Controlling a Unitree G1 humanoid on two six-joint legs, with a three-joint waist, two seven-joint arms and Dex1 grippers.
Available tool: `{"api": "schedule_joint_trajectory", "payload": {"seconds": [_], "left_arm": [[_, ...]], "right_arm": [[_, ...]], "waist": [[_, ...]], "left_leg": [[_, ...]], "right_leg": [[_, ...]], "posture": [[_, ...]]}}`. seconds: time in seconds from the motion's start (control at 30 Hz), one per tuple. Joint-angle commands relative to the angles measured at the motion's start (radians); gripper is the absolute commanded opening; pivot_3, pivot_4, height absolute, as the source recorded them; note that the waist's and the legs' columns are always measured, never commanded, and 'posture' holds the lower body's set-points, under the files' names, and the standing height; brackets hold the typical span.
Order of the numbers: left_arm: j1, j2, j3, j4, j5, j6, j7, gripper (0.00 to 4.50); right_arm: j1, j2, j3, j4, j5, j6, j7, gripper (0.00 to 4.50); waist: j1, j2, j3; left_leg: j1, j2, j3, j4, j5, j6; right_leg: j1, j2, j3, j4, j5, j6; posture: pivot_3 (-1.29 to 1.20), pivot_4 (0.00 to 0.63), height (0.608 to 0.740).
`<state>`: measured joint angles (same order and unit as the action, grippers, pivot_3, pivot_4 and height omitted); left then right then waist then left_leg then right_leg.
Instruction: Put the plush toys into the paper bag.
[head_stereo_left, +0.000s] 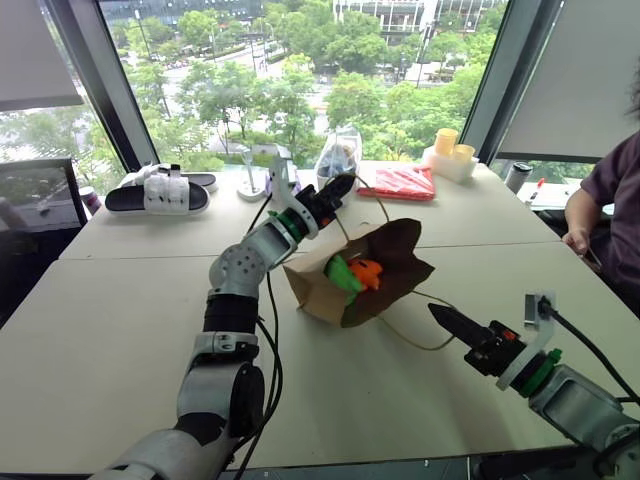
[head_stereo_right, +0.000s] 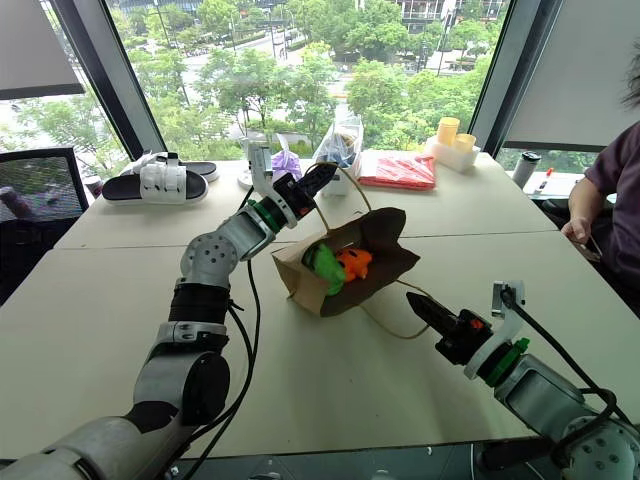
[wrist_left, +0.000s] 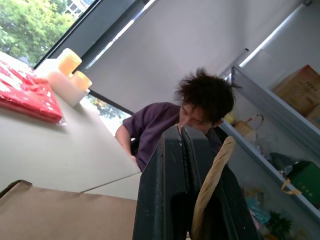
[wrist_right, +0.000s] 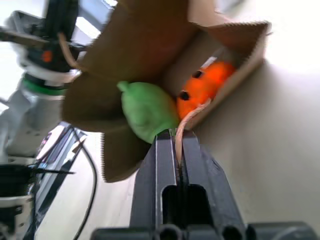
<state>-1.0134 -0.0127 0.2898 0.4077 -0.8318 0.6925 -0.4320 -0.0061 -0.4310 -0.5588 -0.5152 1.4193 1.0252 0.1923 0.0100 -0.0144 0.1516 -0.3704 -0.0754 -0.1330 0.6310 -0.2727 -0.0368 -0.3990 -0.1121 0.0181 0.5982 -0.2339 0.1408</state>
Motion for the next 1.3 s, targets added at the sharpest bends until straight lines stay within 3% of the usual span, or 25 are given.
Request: {"api": "schedule_joint_trajectory", "payload": {"seconds": [0.03,0.13,0.27,0.37,0.6,0.7,0.73,0.83,0.93,0.97,1.13,1.3], "left_arm": [[0.001,0.020,-0.028,-0.066,-0.002,0.016,-0.050,0.00],[-0.030,0.038,-0.004,-0.070,-0.020,0.024,-0.038,0.00],[-0.078,0.058,0.028,-0.048,-0.036,0.028,-0.005,0.00],[-0.139,0.088,0.035,0.028,0.006,0.004,0.013,0.00],[-0.108,0.064,0.010,0.047,0.022,0.009,-0.016,0.00],[-0.100,0.058,0.007,0.054,0.027,0.017,-0.010,0.81],[-0.097,0.057,0.005,0.059,0.029,0.019,-0.015,1.27],[-0.096,0.055,0.004,0.087,0.041,0.014,-0.020,2.80],[-0.105,0.062,0.008,0.132,0.055,-0.010,-0.038,4.32],[-0.109,0.065,0.009,0.146,0.060,-0.019,-0.046,4.50],[-0.114,0.092,0.002,0.185,0.076,-0.034,-0.121,4.50],[-0.103,0.151,-0.009,0.213,0.092,-0.026,-0.243,4.50]], "right_arm": [[-0.075,-0.042,-0.013,-0.052,0.182,-0.098,-0.025,0.07],[-0.161,-0.086,-0.025,-0.029,0.318,-0.183,-0.068,0.07],[-0.217,-0.146,-0.015,0.009,0.389,-0.246,-0.100,0.07],[-0.282,-0.191,0.017,0.065,0.381,-0.262,-0.097,0.07],[-0.230,-0.190,0.089,0.076,0.320,-0.269,-0.064,0.07],[-0.223,-0.189,0.099,0.091,0.297,-0.280,-0.072,0.00],[-0.223,-0.188,0.103,0.100,0.282,-0.284,-0.075,0.28],[-0.225,-0.190,0.110,0.122,0.252,-0.290,-0.077,1.40],[-0.223,-0.199,0.108,0.132,0.229,-0.285,-0.064,2.92],[-0.218,-0.200,0.104,0.135,0.224,-0.284,-0.057,3.39],[-0.180,-0.199,0.084,0.118,0.257,-0.276,-0.021,3.39],[-0.112,-0.213,0.116,0.087,0.195,-0.253,0.043,3.39]], "waist": [[0.000,0.000,0.000],[-0.002,0.000,0.000],[0.001,0.000,0.000],[0.001,0.000,0.000],[0.001,0.000,0.000],[0.001,-0.001,0.000],[0.001,-0.001,0.000],[0.000,-0.001,0.000],[0.000,0.000,0.000],[0.000,-0.001,0.000],[0.000,-0.001,0.000],[-0.001,0.000,0.000]], "left_leg": [[0.000,0.000,0.000,0.000,0.000,0.000],[0.000,0.000,0.000,0.000,0.000,0.000],[0.000,0.000,-0.001,0.000,0.000,0.000],[-0.001,0.000,0.000,0.001,0.000,0.000],[-0.001,0.000,-0.001,0.000,-0.001,0.001],[-0.002,0.000,-0.001,0.001,-0.001,0.001],[-0.002,0.000,-0.001,0.001,-0.001,0.001],[-0.001,0.000,-0.001,0.001,-0.001,0.001],[-0.001,0.000,-0.001,0.000,-0.001,0.001],[-0.001,0.000,-0.001,0.000,-0.001,0.001],[-0.001,0.000,-0.001,0.000,-0.001,0.001],[-0.001,0.000,-0.001,0.000,-0.001,0.001]], "right_leg": [[0.000,0.000,0.000,0.000,0.000,0.000],[0.000,0.000,0.000,0.000,0.000,0.000],[0.000,0.000,-0.001,0.000,0.000,0.000],[0.000,0.000,-0.001,-0.001,0.000,0.000],[0.000,0.000,-0.001,-0.001,0.000,0.000],[0.000,0.000,-0.001,-0.001,0.000,0.000],[0.000,0.000,-0.001,-0.001,0.000,0.000],[0.000,0.000,-0.001,-0.001,0.000,0.000],[0.000,0.000,-0.001,0.000,0.000,0.000],[0.000,0.000,-0.001,0.000,0.000,0.000],[0.000,0.000,-0.001,-0.001,0.000,0.000],[0.000,0.000,-0.001,0.000,0.000,0.000]], "posture": [[0.00,0.150,0.740],[0.00,0.150,0.740],[0.00,0.150,0.740],[0.00,0.150,0.740],[0.00,0.150,0.740],[0.00,0.150,0.740],[0.00,0.150,0.740],[0.00,0.150,0.740],[0.00,0.150,0.740],[0.00,0.150,0.740],[0.00,0.150,0.740],[0.00,0.150,0.740]]}}
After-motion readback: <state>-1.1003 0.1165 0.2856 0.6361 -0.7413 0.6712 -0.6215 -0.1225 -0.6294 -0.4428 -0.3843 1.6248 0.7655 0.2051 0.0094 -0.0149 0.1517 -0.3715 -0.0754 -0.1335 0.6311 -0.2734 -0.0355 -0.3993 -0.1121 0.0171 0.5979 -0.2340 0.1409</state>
